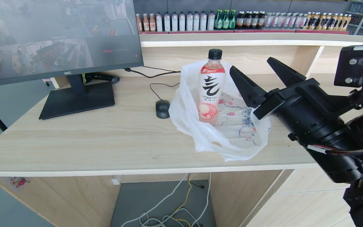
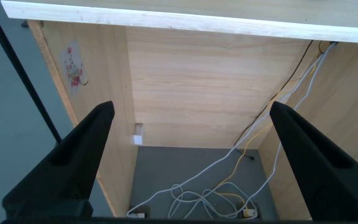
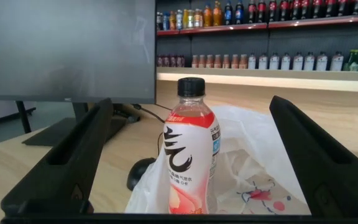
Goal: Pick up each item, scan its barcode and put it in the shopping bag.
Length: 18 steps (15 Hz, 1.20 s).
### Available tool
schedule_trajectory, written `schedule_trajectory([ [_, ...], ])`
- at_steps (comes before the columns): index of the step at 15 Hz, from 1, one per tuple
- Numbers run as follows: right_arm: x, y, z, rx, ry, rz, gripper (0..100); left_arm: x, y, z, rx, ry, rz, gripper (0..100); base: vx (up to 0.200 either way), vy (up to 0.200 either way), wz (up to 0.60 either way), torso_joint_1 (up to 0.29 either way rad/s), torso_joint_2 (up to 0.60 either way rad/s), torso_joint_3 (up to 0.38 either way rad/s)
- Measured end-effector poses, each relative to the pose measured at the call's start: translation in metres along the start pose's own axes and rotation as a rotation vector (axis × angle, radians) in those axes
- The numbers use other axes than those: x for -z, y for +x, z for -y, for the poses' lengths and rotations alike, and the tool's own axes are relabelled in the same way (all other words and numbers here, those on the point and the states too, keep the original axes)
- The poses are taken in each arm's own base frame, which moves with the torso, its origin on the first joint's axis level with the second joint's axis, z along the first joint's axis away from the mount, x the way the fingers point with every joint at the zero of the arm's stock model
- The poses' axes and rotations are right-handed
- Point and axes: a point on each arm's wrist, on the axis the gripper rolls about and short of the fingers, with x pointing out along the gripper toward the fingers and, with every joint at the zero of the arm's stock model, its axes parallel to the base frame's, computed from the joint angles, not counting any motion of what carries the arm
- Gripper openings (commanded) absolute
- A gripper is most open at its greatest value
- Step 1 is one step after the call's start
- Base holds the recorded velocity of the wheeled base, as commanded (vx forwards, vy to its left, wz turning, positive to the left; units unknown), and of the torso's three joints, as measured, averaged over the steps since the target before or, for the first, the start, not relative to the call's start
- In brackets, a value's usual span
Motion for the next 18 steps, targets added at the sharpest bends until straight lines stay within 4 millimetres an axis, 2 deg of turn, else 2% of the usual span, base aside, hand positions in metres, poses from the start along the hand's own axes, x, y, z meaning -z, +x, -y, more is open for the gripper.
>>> schedule_trajectory([
  [3,-0.0045,-0.0028,0.0007,0.0,0.01,0.01,100,0.0,0.0,0.0,-0.001,-0.001,0.0,100,0.0,0.0,0.0,0.0,0.0,0.0],
  [6,-0.0062,-0.0033,0.0008,-0.001,0.012,0.014,100,0.0,0.0,0.0,-0.001,-0.001,0.0,100,-0.2,0.0,0.0,0.007,0.01,0.002],
  [12,-0.0047,-0.003,0.0011,-0.002,0.011,0.008,100,0.0,0.0,0.0,-0.001,0.0,0.0,100,0.0,0.0,0.0,0.0,0.0,0.0],
  [18,-0.0015,-0.0026,0.001,0.0,0.009,-0.002,100,-0.0001,0.0,0.0,-0.002,-0.006,0.001,100,0.0,-0.2,0.0,0.009,0.0,0.002],
])
